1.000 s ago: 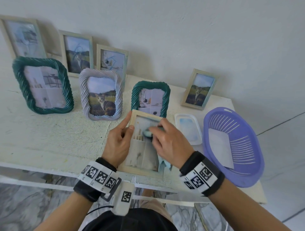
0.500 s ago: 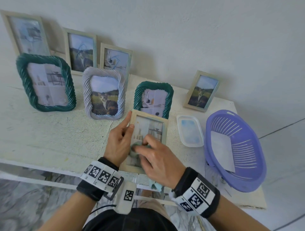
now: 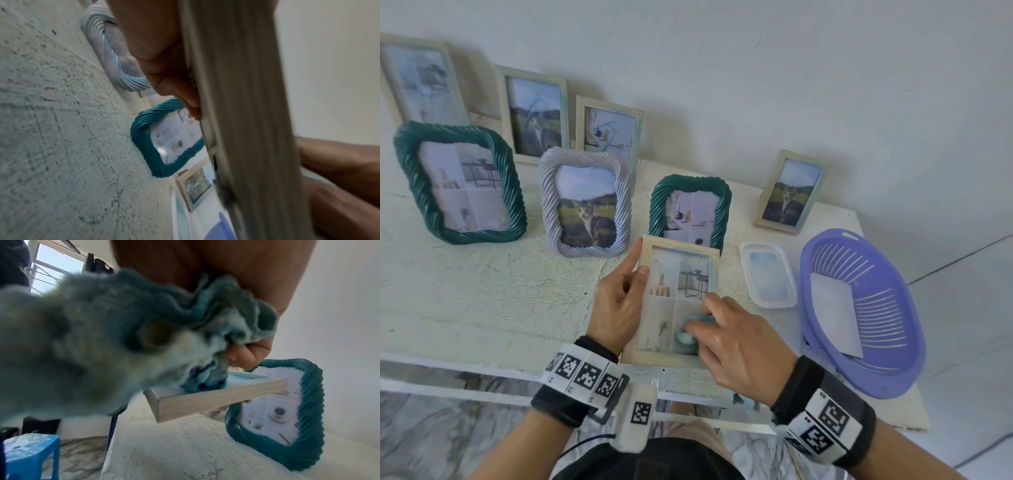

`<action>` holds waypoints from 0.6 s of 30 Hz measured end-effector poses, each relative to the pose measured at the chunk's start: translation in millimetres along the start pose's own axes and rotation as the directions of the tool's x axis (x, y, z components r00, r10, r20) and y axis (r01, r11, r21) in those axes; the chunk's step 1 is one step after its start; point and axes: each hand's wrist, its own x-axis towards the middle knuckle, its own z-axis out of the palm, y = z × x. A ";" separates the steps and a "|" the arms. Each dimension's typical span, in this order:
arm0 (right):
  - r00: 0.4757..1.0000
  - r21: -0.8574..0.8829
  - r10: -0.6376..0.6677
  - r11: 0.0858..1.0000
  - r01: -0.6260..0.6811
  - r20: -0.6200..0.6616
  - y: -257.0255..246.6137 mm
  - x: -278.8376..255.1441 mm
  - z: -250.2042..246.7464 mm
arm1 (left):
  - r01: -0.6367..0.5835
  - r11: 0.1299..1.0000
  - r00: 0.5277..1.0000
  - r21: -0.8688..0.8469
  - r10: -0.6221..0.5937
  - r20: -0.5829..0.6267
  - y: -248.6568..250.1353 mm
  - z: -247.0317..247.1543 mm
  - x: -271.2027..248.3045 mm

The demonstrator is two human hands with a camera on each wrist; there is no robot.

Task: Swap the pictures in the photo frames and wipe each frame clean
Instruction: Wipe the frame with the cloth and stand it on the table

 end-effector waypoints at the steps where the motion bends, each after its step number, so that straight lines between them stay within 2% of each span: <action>1: 1.000 -0.005 0.022 1.000 -0.022 -0.019 0.4 1.9 1.5 | -0.001 1.000 1.000 0.000 0.001 0.003 0.5 0.6 0.2; 4: 0.989 -0.030 0.116 0.992 -0.119 -0.097 2.0 12.3 3.7 | -0.038 0.999 0.999 0.024 0.037 0.018 0.3 1.1 -0.7; 7: 0.954 -0.061 0.212 0.971 -0.230 -0.214 12.5 27.6 2.5 | -0.075 0.996 0.993 0.044 0.070 0.092 3.4 4.5 -8.3; 10: 0.909 0.043 0.306 0.951 -0.307 -0.284 19.4 41.6 1.6 | -0.089 0.994 0.992 0.062 0.084 0.090 3.3 6.8 -11.4; 15: 0.851 0.192 0.347 0.937 -0.293 -0.393 9.7 56.3 1.2 | -0.140 0.987 0.986 0.085 0.131 0.102 3.5 0.8 -4.3; 18: 0.851 0.250 0.339 0.934 -0.254 -0.402 4.9 65.1 0.7 | -0.184 0.977 0.982 0.109 0.178 0.062 7.9 0.1 -2.1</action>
